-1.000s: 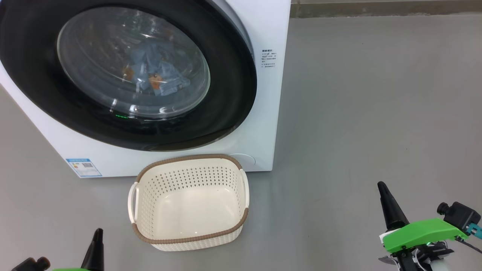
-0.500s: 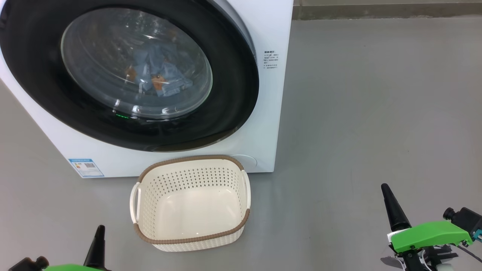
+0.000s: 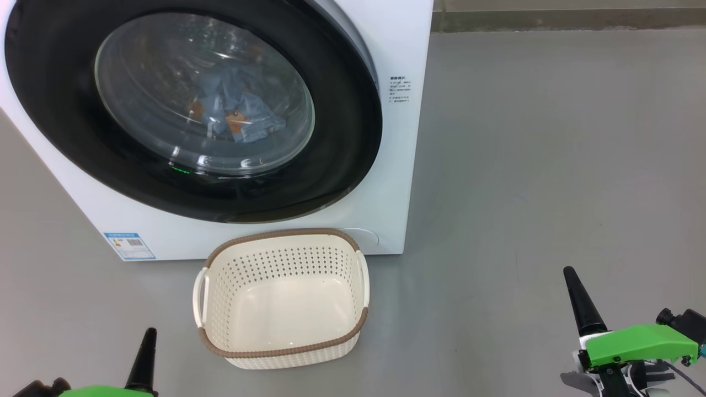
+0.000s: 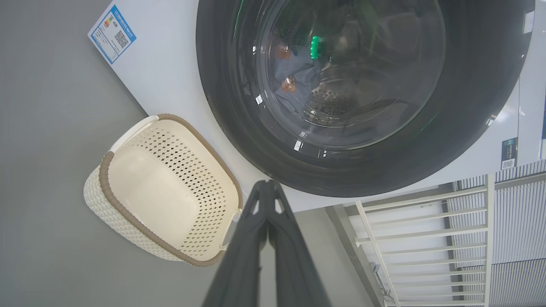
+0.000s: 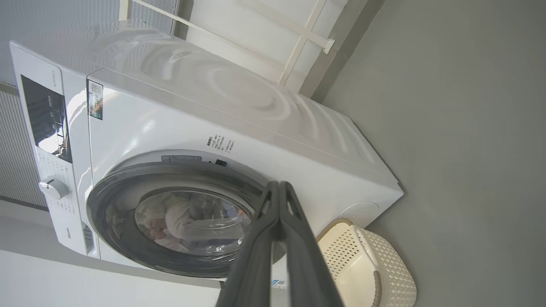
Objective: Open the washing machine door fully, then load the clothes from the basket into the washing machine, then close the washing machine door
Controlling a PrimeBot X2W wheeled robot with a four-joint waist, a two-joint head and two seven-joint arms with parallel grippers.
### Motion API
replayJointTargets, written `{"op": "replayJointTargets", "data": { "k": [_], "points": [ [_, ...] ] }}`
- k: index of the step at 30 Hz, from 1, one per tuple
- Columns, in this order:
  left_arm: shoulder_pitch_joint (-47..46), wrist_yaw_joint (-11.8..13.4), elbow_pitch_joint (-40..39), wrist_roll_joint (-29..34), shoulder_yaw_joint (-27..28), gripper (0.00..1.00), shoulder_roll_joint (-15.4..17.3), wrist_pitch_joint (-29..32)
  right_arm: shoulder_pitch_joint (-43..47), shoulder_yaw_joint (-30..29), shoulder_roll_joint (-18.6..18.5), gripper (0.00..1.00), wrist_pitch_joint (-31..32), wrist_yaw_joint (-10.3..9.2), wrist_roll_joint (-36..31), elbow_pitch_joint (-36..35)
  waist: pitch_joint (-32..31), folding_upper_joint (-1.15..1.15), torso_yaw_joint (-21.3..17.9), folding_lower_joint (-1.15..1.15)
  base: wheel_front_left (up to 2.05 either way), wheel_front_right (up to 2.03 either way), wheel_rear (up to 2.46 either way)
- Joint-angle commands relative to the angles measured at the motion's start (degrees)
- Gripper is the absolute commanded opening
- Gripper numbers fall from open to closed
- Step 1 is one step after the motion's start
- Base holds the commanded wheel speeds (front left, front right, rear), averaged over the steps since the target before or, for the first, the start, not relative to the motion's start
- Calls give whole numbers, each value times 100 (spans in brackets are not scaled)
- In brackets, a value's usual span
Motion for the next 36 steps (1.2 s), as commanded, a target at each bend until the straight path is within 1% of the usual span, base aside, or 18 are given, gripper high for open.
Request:
{"op": "replayJointTargets", "data": {
  "k": [1, 36],
  "points": [
    [-291, -14, -173, -217, 184, 0, 49, 71, 12, 55, -5, 0, 73, 3, 233, -201, -5, 0, 6, 0, 0, 0, 0],
    [-441, -17, -211, -2115, 432, 0, -149, 642, 170, -236, 148, 0, 646, 3, 2222, -480, -84, 0, 101, 0, 0, 0, 0]
  ]
}}
